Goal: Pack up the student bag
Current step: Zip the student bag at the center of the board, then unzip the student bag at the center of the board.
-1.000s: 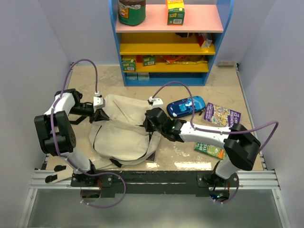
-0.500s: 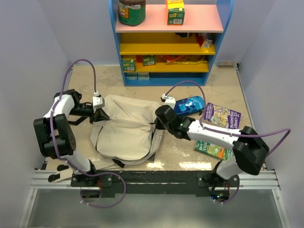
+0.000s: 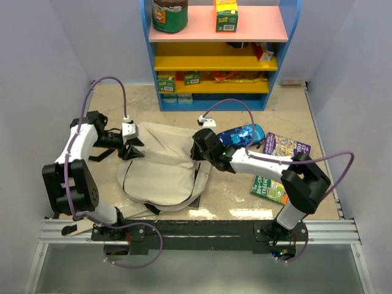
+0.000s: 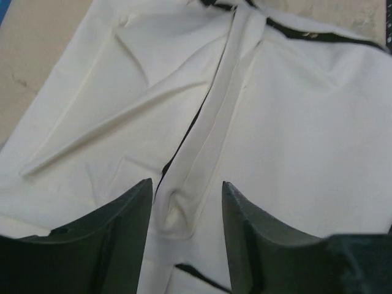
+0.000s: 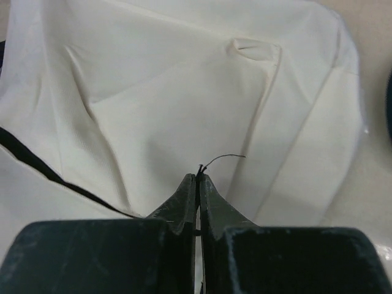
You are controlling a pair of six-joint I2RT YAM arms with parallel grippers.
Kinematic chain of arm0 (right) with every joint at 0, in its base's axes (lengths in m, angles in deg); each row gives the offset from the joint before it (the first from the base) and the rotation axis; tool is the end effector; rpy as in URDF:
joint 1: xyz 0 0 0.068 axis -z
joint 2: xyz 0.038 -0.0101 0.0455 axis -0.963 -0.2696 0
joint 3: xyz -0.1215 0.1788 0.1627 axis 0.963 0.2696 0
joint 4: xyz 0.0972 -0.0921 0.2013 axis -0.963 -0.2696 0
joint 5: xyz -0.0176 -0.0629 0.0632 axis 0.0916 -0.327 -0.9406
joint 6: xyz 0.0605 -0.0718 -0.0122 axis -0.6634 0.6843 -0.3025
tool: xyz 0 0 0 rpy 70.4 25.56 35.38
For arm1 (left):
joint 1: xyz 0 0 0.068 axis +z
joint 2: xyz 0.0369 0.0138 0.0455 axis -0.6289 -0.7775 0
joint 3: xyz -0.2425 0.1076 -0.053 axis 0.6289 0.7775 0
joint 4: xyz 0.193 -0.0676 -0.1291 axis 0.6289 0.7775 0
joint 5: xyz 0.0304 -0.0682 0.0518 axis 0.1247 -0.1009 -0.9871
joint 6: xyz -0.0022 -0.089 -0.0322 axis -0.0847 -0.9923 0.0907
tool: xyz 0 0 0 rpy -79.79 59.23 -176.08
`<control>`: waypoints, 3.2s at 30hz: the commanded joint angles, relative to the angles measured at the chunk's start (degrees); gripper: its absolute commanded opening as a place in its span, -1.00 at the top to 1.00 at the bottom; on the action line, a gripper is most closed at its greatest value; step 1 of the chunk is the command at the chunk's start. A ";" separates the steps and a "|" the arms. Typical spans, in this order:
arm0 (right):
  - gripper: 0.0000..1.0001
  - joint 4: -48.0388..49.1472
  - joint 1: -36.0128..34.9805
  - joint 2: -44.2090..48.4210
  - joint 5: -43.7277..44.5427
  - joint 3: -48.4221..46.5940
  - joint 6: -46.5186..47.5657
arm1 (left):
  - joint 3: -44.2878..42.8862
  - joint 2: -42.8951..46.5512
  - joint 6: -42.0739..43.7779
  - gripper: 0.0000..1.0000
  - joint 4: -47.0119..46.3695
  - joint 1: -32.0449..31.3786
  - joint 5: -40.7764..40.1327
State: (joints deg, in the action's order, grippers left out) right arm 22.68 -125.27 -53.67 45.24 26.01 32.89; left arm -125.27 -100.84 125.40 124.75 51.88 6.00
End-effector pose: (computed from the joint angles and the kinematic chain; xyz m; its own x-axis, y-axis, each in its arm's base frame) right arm 0.2554 0.2718 0.2042 -0.6629 0.1425 -0.7350 -0.2054 0.9094 0.3616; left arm 0.2533 -0.0191 0.2225 -0.1668 0.4498 -0.8774 0.9680 0.2441 -0.0589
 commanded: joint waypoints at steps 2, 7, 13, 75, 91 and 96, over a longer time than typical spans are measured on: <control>1.00 5.64 0.38 -4.73 -3.98 -5.83 2.68 | 1.73 7.31 -5.73 -0.29 -3.05 -9.81 7.08; 1.00 6.34 0.38 -4.48 -3.98 -4.96 1.89 | 6.82 7.68 -20.75 -0.29 -21.46 -20.70 3.49; 1.00 6.43 0.47 -2.63 -3.89 -3.19 1.27 | 4.73 0.39 -26.05 -0.25 -28.12 -24.42 0.67; 1.00 16.65 -7.97 0.53 -1.44 22.21 -6.38 | 0.76 11.01 -55.67 1.00 -39.80 -18.88 -0.47; -0.18 18.82 -4.90 25.24 0.18 25.11 -0.40 | 8.15 11.62 -50.13 1.00 -39.01 -19.15 -4.35; -0.10 22.34 -4.54 21.63 -2.74 22.91 -0.22 | 8.32 12.06 -49.87 1.00 -38.40 -19.15 -4.17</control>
State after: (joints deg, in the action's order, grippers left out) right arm 40.30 -130.15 -30.50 45.92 50.57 31.10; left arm -116.33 -90.96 74.32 88.03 32.84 -1.17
